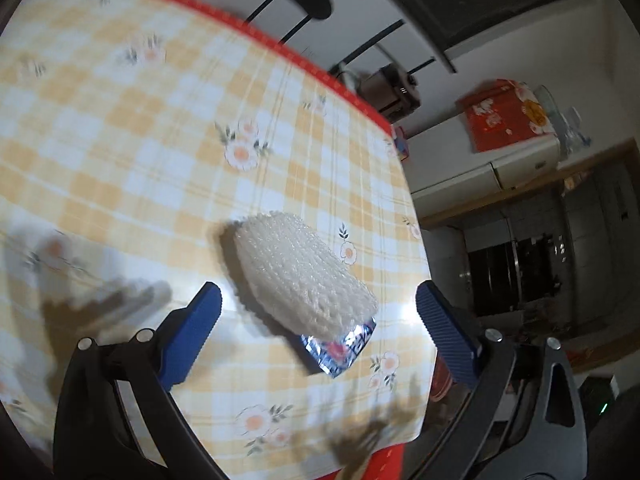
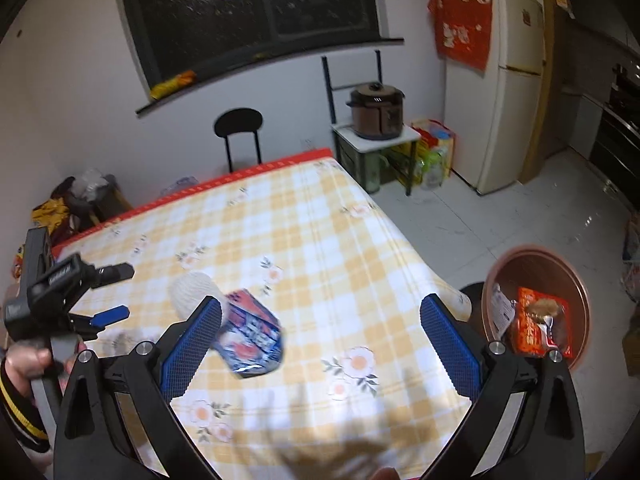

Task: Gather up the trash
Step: 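Move both tools back over the table toward the foam net and blue bag, then close the left tool on the white foam mesh net and lift it, then grasp the blue STRONG snack bag with the right tool while the left holds the net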

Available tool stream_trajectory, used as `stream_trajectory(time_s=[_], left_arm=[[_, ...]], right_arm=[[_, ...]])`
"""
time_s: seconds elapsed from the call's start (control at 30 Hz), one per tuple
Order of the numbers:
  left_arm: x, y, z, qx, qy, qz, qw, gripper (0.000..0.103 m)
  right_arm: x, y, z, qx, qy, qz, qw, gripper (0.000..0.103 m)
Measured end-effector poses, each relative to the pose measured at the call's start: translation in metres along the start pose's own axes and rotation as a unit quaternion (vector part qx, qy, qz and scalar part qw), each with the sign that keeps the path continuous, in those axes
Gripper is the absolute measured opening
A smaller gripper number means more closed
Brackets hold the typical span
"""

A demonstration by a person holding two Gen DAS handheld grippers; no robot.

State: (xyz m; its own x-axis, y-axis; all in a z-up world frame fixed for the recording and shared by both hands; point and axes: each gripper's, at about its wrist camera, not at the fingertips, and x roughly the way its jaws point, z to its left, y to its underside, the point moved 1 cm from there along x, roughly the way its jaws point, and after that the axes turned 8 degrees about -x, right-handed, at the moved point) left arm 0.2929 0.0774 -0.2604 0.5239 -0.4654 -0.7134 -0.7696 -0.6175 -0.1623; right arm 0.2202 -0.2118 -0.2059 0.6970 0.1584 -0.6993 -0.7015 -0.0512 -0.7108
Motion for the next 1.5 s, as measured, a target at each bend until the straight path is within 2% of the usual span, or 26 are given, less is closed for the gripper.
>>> stream_trajectory(time_s=[0.13,0.3,0.6,0.63,0.67,0.73,0.8,0.97,1.07,1.17,1.3,1.43,1.5], left_arm=[[0.037,-0.008,0.009,-0.073,0.014,0.029,0.9968,0.096],[0.076,-0.01,0.012,-0.117,-0.005,0.041,0.9923,0.095],[0.101,-0.009,0.017,-0.113,-0.029,0.057,0.9915,0.094],[0.103,-0.008,0.018,-0.111,-0.03,0.06,0.9915,0.09],[0.104,-0.007,0.02,-0.108,-0.032,0.063,0.9917,0.083],[0.1,-0.006,0.021,-0.091,-0.04,0.064,0.993,0.061],[0.092,-0.006,0.026,-0.082,-0.043,0.063,0.9937,0.05],[0.054,-0.007,0.037,-0.043,-0.038,0.035,0.9977,0.043],[0.024,-0.007,0.046,-0.009,-0.046,0.008,0.9989,0.043],[-0.002,-0.005,0.057,0.013,-0.059,-0.015,0.998,0.043],[-0.032,0.0,0.079,0.012,-0.072,-0.039,0.9966,0.043],[-0.056,0.007,0.1,0.01,-0.081,-0.059,0.9949,0.044],[-0.067,0.01,0.107,0.013,-0.086,-0.069,0.9938,0.044]], right_arm=[[0.02,0.004,-0.009,-0.005,-0.002,0.012,1.0,0.098],[0.043,0.012,-0.018,-0.006,-0.015,0.032,0.999,0.098],[0.073,0.017,-0.017,-0.033,-0.029,0.061,0.997,0.098],[0.076,0.017,-0.016,-0.036,-0.031,0.063,0.997,0.098],[0.079,0.017,-0.013,-0.04,-0.036,0.067,0.996,0.098],[0.084,0.019,-0.008,-0.048,-0.042,0.073,0.995,0.098],[0.091,0.02,-0.001,-0.057,-0.054,0.081,0.994,0.098],[0.112,0.023,0.026,-0.099,-0.082,0.104,0.986,0.098],[0.126,0.022,0.053,-0.157,-0.111,0.12,0.974,0.098],[0.143,0.024,0.088,-0.246,-0.124,0.135,0.952,0.098],[0.162,0.029,0.119,-0.331,-0.129,0.154,0.922,0.098],[0.179,0.033,0.14,-0.375,-0.138,0.181,0.899,0.098],[0.186,0.033,0.145,-0.385,-0.129,0.185,0.895,0.098]])
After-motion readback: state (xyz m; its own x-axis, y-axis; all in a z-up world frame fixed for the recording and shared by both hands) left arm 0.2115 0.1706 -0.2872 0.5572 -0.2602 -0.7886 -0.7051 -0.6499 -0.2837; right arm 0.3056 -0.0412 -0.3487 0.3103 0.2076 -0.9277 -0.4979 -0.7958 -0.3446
